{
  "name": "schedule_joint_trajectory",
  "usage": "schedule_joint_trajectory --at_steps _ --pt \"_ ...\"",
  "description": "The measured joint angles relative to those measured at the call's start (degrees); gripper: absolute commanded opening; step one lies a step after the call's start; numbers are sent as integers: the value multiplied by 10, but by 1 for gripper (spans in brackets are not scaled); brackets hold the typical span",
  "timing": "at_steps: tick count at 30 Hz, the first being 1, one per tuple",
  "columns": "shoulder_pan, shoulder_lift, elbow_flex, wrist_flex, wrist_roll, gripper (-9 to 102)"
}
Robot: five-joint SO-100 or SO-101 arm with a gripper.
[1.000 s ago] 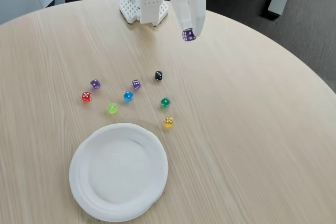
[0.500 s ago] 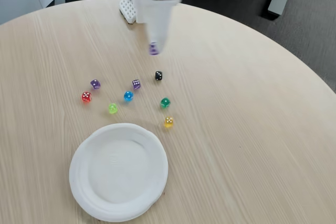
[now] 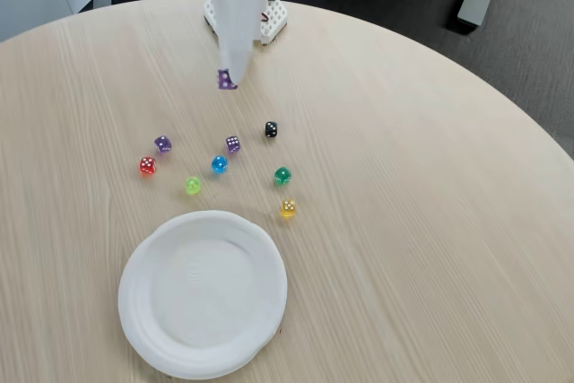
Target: Pick a purple dice and put it in the plate.
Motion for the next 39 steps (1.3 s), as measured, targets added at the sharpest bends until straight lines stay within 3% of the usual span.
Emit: schedule_joint_trajectory --at_steps 22,39 --pt "0 -303 -118 -6 37 0" --pt "33 -391 -118 -6 38 0"
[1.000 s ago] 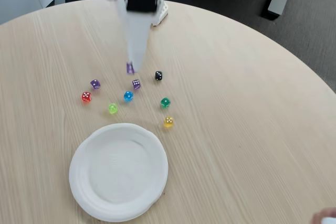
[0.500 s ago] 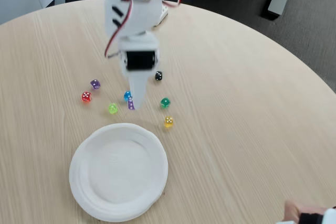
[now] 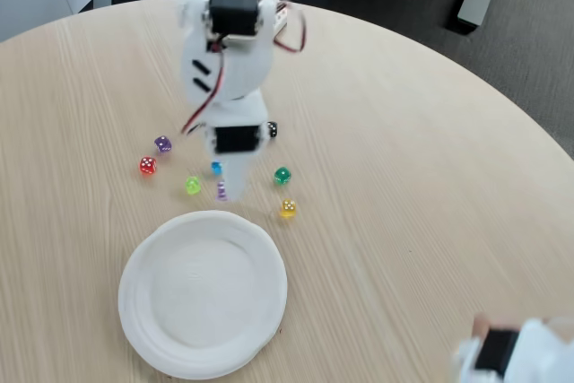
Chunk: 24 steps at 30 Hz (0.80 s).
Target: Pick a purple dice and put it in the plate.
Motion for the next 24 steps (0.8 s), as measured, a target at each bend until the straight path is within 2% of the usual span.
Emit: schedule_joint_trajectory --at_steps 8,24 --pt "101 -1 0 -4 -51 0" --pt "101 -69 -38 -15 -40 0"
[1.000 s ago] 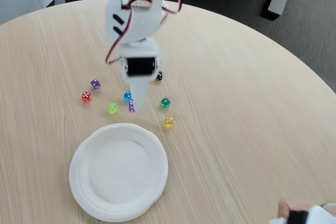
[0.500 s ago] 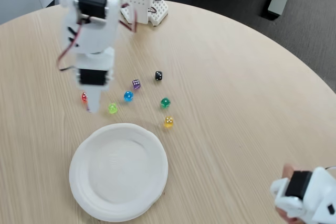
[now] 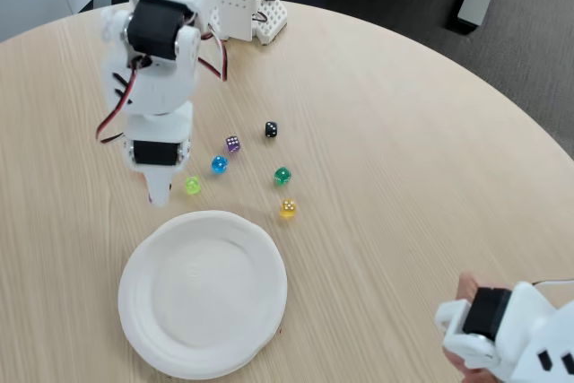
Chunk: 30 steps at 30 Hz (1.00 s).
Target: Pick a purple dice and put it in the plate.
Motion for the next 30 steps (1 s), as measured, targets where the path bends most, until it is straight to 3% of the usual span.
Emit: schedule_joint_trajectory --at_steps 16,30 --pt "-4 -1 -32 -4 22 0" --pt "-113 -1 -32 -2 54 0"
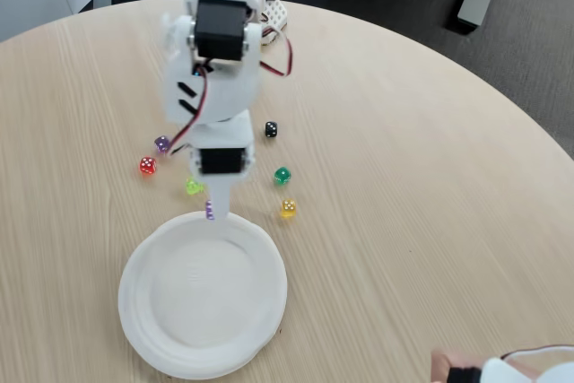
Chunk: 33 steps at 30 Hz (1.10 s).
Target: Pick a purple dice and put it in the plate.
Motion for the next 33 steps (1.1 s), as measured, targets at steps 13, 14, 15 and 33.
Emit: schedule_joint_trajectory --at_steps 13,14,15,33 --pt "-5 -40 0 0 -1 0" --pt "-4 -49 0 2 -1 0" --pt "-4 -56 0 3 -1 0" --pt "-3 -105 0 4 -9 0"
